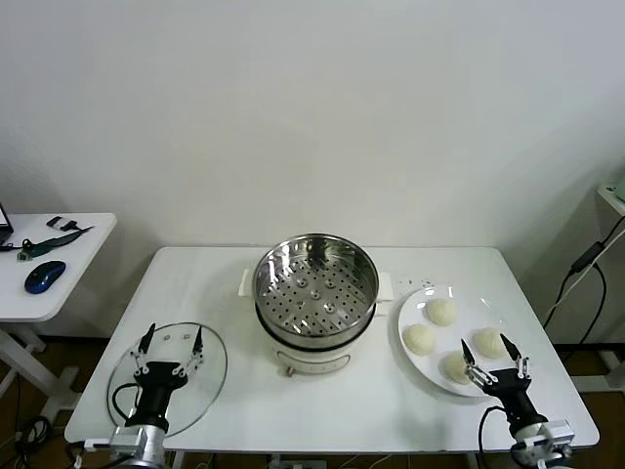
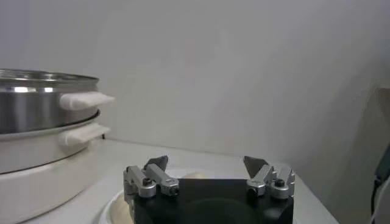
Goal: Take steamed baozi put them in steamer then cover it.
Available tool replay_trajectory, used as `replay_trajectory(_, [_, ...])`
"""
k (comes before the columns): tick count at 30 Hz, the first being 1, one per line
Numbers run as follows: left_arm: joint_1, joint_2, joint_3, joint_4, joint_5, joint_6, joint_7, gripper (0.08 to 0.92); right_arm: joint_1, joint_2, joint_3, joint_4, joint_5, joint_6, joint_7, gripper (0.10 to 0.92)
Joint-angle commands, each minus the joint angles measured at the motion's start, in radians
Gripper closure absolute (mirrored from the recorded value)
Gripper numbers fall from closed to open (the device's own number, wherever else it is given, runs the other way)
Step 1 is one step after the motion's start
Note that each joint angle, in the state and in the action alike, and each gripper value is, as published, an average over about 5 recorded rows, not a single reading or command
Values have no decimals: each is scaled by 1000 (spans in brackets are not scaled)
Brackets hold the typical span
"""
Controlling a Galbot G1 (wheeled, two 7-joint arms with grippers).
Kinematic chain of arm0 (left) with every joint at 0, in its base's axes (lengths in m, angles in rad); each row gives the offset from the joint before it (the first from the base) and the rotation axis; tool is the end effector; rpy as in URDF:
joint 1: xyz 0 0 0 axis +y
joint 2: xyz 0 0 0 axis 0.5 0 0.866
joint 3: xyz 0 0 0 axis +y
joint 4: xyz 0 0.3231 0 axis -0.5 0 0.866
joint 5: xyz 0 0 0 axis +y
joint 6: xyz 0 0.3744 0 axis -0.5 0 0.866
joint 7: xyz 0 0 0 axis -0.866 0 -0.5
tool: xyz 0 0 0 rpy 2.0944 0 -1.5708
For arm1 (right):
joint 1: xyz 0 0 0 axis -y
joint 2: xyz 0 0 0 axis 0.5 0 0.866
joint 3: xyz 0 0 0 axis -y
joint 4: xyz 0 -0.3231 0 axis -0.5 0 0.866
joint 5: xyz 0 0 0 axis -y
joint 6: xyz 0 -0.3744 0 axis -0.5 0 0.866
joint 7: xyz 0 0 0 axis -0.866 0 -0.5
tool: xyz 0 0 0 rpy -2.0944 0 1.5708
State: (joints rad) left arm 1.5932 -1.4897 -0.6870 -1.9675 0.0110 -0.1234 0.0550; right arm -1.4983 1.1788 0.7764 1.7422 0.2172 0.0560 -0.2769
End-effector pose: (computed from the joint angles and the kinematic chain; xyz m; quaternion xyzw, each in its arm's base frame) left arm 0.2012 0.0705 -0.3250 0.0216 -0.9964 -0.0814 0.0122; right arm 0.2324 -0.1843 -0.3396 0.0700 -0.9876 0.1059 0.0922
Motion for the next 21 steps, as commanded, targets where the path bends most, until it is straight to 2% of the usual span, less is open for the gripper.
replay_trajectory(1, [-4, 5, 4, -2, -1, 12, -12, 177, 52, -62, 16, -3, -85, -94, -47, 203])
replay_trajectory(7, [-16, 30, 19, -12, 4, 32, -28, 177, 238, -368, -65, -97, -168, -285, -277, 203])
replay_trajectory(12, [-20, 38, 25, -1, 7, 30, -31, 177, 468, -594, -269, -251, -248, -269, -523, 203])
replay_trajectory(17, [-24, 39, 23, 11, 2, 28, -35, 177, 766, -684, -567, -397, -377, -211, -776, 203])
replay_trajectory(21, [-23, 39, 16, 17, -2, 29, -37, 177, 991, -696, -819, -472, -431, -191, -836, 203])
